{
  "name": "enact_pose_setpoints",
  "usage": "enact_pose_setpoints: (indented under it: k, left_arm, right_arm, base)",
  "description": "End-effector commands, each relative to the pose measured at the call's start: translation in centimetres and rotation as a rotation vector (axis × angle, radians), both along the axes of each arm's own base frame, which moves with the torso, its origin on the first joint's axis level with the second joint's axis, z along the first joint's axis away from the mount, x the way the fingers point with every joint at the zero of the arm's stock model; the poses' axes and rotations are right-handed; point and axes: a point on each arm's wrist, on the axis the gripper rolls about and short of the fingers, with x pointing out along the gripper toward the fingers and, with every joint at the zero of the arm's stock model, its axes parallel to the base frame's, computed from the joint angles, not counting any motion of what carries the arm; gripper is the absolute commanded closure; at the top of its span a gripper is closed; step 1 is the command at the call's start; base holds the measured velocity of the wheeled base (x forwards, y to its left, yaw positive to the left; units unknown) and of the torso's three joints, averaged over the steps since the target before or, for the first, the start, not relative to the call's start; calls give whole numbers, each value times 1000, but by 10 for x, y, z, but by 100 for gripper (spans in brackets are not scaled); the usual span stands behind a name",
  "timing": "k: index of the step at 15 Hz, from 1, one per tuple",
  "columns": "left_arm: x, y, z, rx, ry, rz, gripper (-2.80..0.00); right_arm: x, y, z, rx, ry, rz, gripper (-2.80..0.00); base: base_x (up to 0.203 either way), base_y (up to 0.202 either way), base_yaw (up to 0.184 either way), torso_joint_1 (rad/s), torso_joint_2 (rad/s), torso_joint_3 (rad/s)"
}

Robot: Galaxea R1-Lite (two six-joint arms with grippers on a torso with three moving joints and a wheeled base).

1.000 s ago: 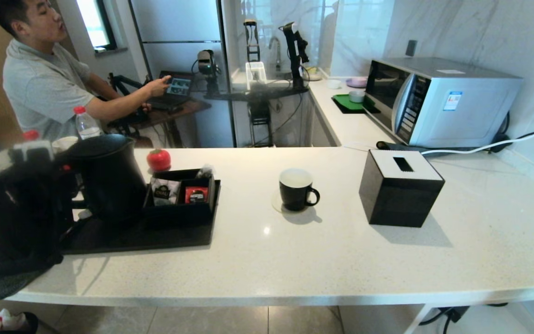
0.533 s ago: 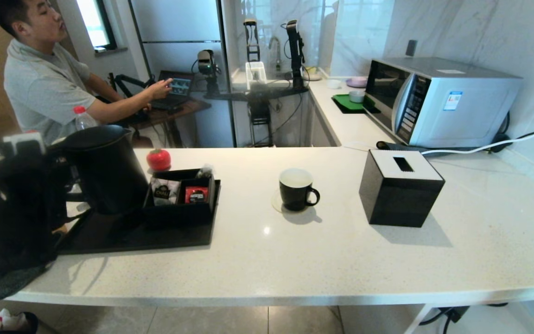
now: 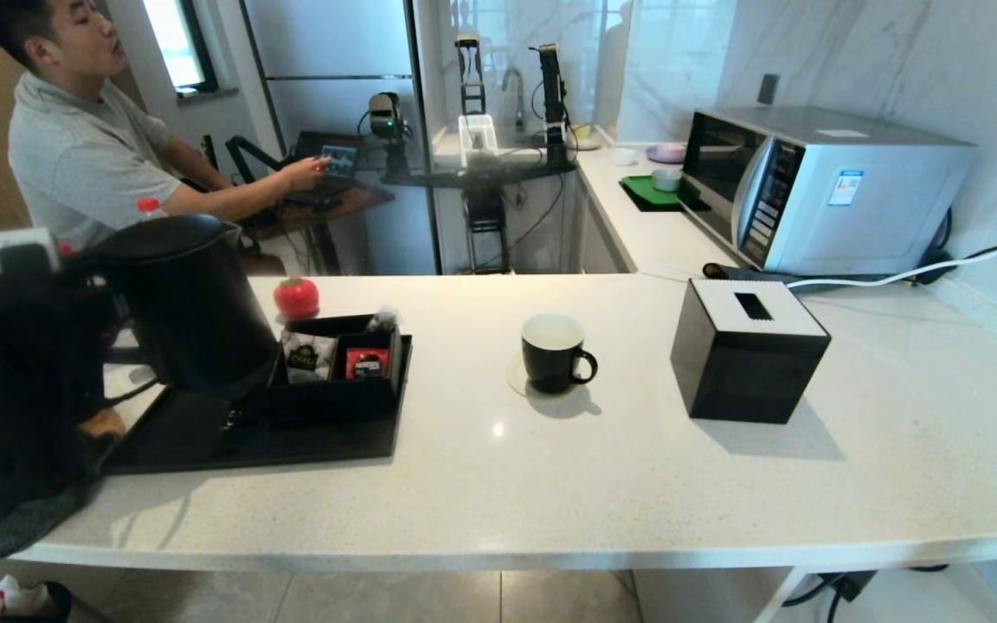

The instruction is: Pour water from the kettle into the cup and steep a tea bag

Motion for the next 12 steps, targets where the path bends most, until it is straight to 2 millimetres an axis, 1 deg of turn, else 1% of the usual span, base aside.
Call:
enact_pose_setpoints:
  k: [1,4,6,12]
  left_arm:
    - [-7,-4,15,8,-33,-4,0]
    - [-11,-12,26,5,-30,-23,0]
    - [-12,-25,32,6,-38,-60,0]
    - [-16,-54,46,6,-49,-146,0]
  right_arm:
    - [0,0,0,0,1,0,0]
    - [0,0,0,0,1,0,0]
    - [0,0,0,0,1,0,0]
    - [0,0,0,0,1,0,0]
  base:
    - [0,0,0,0,0,0]
    - [0,0,0,0,0,0]
    - [0,0,0,0,0,0]
    - [0,0,0,0,0,0]
